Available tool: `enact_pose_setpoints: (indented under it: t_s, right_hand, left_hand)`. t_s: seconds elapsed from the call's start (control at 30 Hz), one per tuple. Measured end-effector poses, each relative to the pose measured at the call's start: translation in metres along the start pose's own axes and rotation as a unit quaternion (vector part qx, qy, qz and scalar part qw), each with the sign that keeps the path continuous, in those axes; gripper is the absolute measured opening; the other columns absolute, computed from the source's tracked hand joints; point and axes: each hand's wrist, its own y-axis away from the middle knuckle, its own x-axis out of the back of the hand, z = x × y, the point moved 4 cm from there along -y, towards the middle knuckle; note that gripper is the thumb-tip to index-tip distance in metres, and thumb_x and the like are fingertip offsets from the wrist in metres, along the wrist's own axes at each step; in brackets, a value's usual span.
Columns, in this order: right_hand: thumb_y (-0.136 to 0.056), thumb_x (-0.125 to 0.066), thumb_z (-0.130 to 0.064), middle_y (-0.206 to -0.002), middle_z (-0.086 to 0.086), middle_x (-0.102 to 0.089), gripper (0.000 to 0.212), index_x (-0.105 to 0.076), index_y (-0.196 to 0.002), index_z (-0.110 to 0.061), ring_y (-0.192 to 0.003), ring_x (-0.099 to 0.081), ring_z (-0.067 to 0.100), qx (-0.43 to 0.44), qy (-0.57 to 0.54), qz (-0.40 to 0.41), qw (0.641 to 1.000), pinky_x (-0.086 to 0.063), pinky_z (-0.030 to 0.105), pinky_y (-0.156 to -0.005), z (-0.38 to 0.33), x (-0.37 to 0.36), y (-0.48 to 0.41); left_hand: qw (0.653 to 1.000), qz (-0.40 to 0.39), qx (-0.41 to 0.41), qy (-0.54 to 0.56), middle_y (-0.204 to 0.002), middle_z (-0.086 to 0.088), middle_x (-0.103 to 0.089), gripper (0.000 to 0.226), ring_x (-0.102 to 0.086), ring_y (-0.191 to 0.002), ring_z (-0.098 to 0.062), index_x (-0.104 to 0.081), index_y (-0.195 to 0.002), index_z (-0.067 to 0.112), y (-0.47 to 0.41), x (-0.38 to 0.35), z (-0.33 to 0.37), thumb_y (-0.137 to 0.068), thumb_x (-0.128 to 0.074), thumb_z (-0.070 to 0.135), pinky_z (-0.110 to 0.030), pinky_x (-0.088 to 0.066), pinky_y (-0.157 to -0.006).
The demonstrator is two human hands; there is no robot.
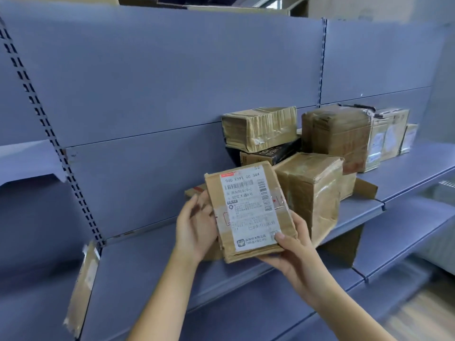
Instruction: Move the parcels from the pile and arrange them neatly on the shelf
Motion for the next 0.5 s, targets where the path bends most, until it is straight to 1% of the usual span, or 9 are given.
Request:
enact_pose_setpoints:
  t_s: [0.03, 0.07, 0.1, 0.17, 0.23, 0.3, 0.33, 0.4, 0.5]
  right_hand:
    - [-0.068, -0.077, -0.015, -0.129, 0.010, -0.062, 0.063, -0.052, -0.124, -0.031, -0.116, -0.062, 0.033, 0.016, -0.003, 0.015, 1.000, -0.057, 0.046, -0.077, -0.008, 0.009, 0.004]
    - [-0.066, -0.078, -0.016, -0.128, 0.010, -0.063, 0.067, -0.051, -0.125, -0.031, -0.115, -0.062, 0.033, 0.031, -0.007, 0.030, 0.999, -0.057, 0.047, -0.077, -0.017, 0.019, 0.009]
    - [-0.065, -0.079, -0.018, -0.128, 0.009, -0.063, 0.070, -0.049, -0.127, -0.031, -0.115, -0.063, 0.033, 0.046, -0.009, 0.044, 0.998, -0.057, 0.047, -0.078, -0.026, 0.029, 0.015]
    - [-0.066, -0.078, -0.020, -0.128, 0.006, -0.063, 0.070, -0.047, -0.129, -0.032, -0.115, -0.063, 0.030, 0.081, -0.001, 0.068, 0.994, -0.057, 0.048, -0.078, -0.049, 0.052, 0.029]
    - [-0.069, -0.075, -0.020, -0.130, 0.005, -0.062, 0.066, -0.048, -0.128, -0.031, -0.115, -0.063, 0.028, 0.114, 0.013, 0.093, 0.989, -0.056, 0.047, -0.079, -0.074, 0.077, 0.043]
    - [-0.071, -0.074, -0.018, -0.130, 0.006, -0.062, 0.062, -0.048, -0.127, -0.029, -0.105, -0.068, 0.023, 0.136, 0.020, 0.119, 0.983, -0.056, 0.047, -0.079, -0.098, 0.102, 0.057]
    - [-0.073, -0.072, -0.015, -0.129, 0.008, -0.062, 0.060, -0.048, -0.127, -0.029, -0.097, -0.070, 0.020, 0.145, 0.023, 0.137, 0.980, -0.056, 0.047, -0.078, -0.109, 0.115, 0.064]
    - [-0.076, -0.068, -0.013, -0.130, 0.010, -0.061, 0.056, -0.047, -0.126, -0.028, -0.088, -0.071, 0.017, 0.160, 0.032, 0.185, 0.969, -0.057, 0.047, -0.078, -0.127, 0.142, 0.079]
    - [-0.079, -0.067, -0.010, -0.129, 0.012, -0.062, 0.056, -0.045, -0.126, -0.029, -0.100, -0.070, 0.026, 0.179, 0.031, 0.250, 0.951, -0.057, 0.050, -0.081, -0.150, 0.182, 0.107]
  left_hand:
    - [1.000, 0.007, 0.018, -0.002, -0.121, -0.015, -0.062, 0.063, -0.057, -0.111, -0.031, -0.062, -0.121, 0.009, -0.003, -0.004, -0.008, -0.068, -0.070, 0.042, -0.042, -0.044, -0.094]
    - [0.999, 0.010, 0.033, -0.003, -0.127, -0.016, -0.057, 0.066, -0.053, -0.115, -0.032, -0.056, -0.128, 0.008, -0.007, -0.008, -0.016, -0.071, -0.065, 0.041, -0.043, -0.041, -0.096]
    - [0.999, 0.004, 0.044, -0.001, -0.127, -0.014, -0.057, 0.062, -0.054, -0.113, -0.031, -0.055, -0.128, 0.009, -0.011, -0.016, -0.024, -0.074, -0.059, 0.039, -0.042, -0.043, -0.094]
    - [0.998, -0.026, 0.059, -0.015, -0.118, -0.011, -0.061, 0.052, -0.059, -0.099, -0.026, -0.060, -0.120, 0.011, -0.022, -0.034, -0.042, -0.076, -0.055, 0.038, -0.038, -0.048, -0.085]
    - [0.993, -0.082, 0.079, -0.043, -0.111, -0.011, -0.065, 0.053, -0.062, -0.086, -0.022, -0.064, -0.116, 0.011, -0.029, -0.063, -0.064, -0.071, -0.067, 0.041, -0.034, -0.050, -0.077]
    - [0.978, -0.153, 0.125, -0.069, -0.105, -0.011, -0.068, 0.058, -0.064, -0.076, -0.020, -0.067, -0.112, 0.010, -0.031, -0.094, -0.095, -0.064, -0.079, 0.040, -0.030, -0.053, -0.069]
    - [0.969, -0.179, 0.147, -0.085, -0.104, -0.011, -0.068, 0.052, -0.064, -0.074, -0.020, -0.068, -0.110, 0.010, -0.031, -0.108, -0.113, -0.067, -0.077, 0.036, -0.029, -0.053, -0.067]
    - [0.956, -0.203, 0.183, -0.106, -0.103, -0.012, -0.069, 0.037, -0.065, -0.073, -0.020, -0.068, -0.109, 0.009, -0.030, -0.132, -0.151, -0.077, -0.065, 0.028, -0.031, -0.053, -0.068]
    - [0.943, -0.211, 0.222, -0.129, -0.102, -0.010, -0.069, 0.036, -0.065, -0.075, -0.020, -0.064, -0.112, 0.009, -0.031, -0.162, -0.203, -0.078, -0.064, 0.021, -0.033, -0.050, -0.074]
